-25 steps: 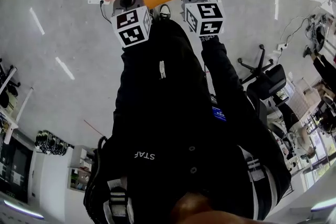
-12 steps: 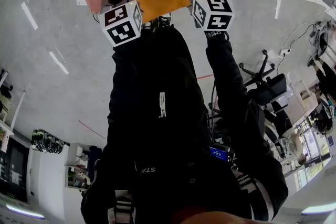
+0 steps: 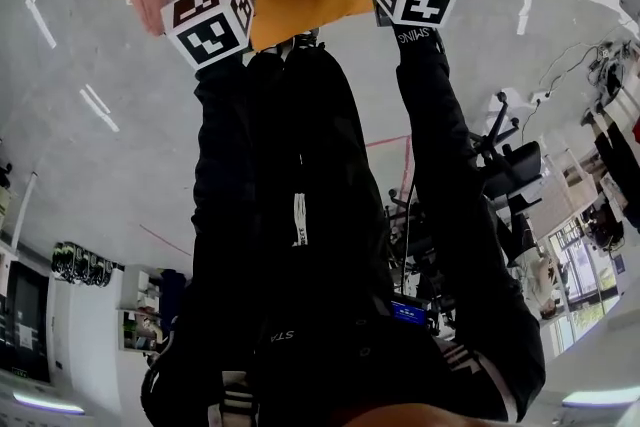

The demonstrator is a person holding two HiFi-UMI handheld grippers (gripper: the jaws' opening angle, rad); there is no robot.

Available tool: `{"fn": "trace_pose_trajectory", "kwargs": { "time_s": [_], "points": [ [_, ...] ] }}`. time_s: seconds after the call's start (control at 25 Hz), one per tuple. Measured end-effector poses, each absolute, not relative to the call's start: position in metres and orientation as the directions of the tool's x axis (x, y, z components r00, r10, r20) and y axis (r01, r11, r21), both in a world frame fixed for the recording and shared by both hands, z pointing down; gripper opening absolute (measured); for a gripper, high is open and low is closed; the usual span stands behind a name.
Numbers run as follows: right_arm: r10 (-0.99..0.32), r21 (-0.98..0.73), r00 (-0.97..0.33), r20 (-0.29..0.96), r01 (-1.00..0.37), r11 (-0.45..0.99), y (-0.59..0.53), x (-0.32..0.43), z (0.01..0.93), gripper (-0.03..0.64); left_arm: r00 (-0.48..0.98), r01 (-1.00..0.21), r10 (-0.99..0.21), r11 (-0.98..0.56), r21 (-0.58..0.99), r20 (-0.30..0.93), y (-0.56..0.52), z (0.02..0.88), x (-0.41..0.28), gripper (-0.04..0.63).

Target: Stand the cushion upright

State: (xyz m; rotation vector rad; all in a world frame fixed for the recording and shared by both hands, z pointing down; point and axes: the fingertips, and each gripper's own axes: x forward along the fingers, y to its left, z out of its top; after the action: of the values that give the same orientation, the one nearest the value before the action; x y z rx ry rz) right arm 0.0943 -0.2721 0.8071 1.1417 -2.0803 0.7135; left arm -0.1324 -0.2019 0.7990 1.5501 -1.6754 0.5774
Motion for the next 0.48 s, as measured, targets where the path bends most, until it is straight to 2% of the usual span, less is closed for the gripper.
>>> {"fn": "trace_pose_trajectory", "kwargs": {
  "time_s": [0.16, 0.28, 0.48],
  "points": [
    [-0.49, -0.156, -0.399, 0.775, -0.872, 0.464, -0.281, 0.097, 0.82, 0.169, 0.044, -0.972, -0.599, 0.16, 0.173, 0.8, -0.209, 0.812, -0.135, 0.145],
    [-0.451, -0.179, -0.406, 0.795, -0.867, 0.465, -0.286, 0.091, 0.831, 0.255, 0.065, -0.969, -0.561, 0.162, 0.187, 0.825, -0.212, 0.822, -0.137, 0.235],
    [-0.401, -0.175, -0.377, 0.835, -0.873, 0.456, -0.291, 0.083, 0.851, 0.256, 0.078, -0.966, -0.526, 0.169, 0.194, 0.847, -0.217, 0.837, -0.139, 0.242]
  ]
}}
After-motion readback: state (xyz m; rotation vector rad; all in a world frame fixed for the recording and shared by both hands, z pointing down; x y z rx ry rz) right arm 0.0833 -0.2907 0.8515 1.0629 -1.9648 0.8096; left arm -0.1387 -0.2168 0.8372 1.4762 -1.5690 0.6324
